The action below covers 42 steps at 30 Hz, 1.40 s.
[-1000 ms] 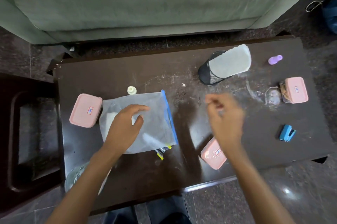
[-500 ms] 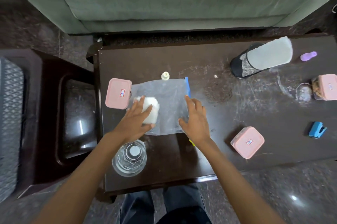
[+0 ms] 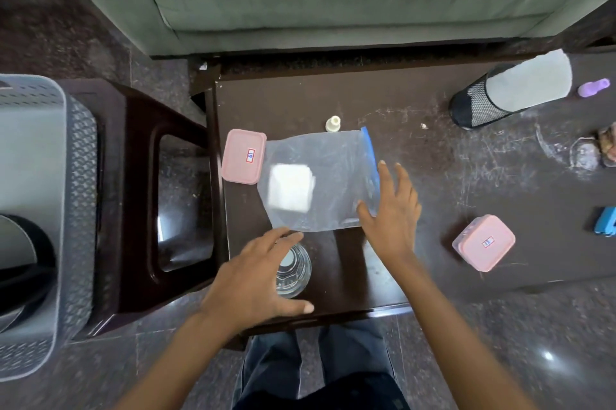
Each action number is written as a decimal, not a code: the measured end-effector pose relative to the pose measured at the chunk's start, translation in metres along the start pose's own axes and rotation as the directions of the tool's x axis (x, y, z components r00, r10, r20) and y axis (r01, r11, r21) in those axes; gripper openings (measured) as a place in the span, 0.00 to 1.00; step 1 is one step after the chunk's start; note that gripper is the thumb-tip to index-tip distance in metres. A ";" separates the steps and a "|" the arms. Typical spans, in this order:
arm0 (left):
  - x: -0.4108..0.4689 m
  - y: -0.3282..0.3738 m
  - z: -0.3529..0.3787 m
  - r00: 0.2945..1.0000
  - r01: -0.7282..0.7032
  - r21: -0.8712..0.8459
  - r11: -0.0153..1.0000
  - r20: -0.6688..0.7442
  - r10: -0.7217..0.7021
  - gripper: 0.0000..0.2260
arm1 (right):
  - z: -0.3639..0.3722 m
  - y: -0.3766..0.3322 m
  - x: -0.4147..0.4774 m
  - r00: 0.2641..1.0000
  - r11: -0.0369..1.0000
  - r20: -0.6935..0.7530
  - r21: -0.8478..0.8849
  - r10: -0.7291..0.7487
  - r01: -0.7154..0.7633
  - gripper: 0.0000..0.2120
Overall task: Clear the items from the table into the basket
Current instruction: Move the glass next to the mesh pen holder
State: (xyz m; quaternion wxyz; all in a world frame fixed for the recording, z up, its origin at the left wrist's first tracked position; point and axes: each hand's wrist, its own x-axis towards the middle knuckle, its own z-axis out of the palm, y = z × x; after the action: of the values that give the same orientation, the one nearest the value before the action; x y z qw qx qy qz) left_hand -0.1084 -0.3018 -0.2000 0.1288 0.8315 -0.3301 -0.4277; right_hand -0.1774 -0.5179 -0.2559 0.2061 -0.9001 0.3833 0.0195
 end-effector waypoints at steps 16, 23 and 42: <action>-0.005 0.072 0.002 0.975 -0.047 0.128 0.991 -0.209 0.074 0.41 | -0.068 0.072 -0.002 0.906 0.714 -0.117 0.659 0.406 -0.235 0.14; 0.068 0.158 -0.010 0.950 -0.157 0.007 0.988 -0.271 0.152 0.41 | -0.123 0.128 0.101 0.859 0.364 0.089 0.880 0.503 -0.305 0.32; 0.227 0.226 -0.002 0.959 -0.087 0.140 0.986 -0.255 0.121 0.44 | -0.095 0.164 0.166 0.965 0.504 0.038 0.847 0.258 -0.168 0.43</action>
State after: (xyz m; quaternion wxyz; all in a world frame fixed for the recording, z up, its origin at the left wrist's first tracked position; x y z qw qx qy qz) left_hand -0.1119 -0.6210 -0.2290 0.1403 0.8690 -0.3800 -0.2842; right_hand -0.1865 -0.7698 -0.2592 0.5925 -0.6338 0.4616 -0.1845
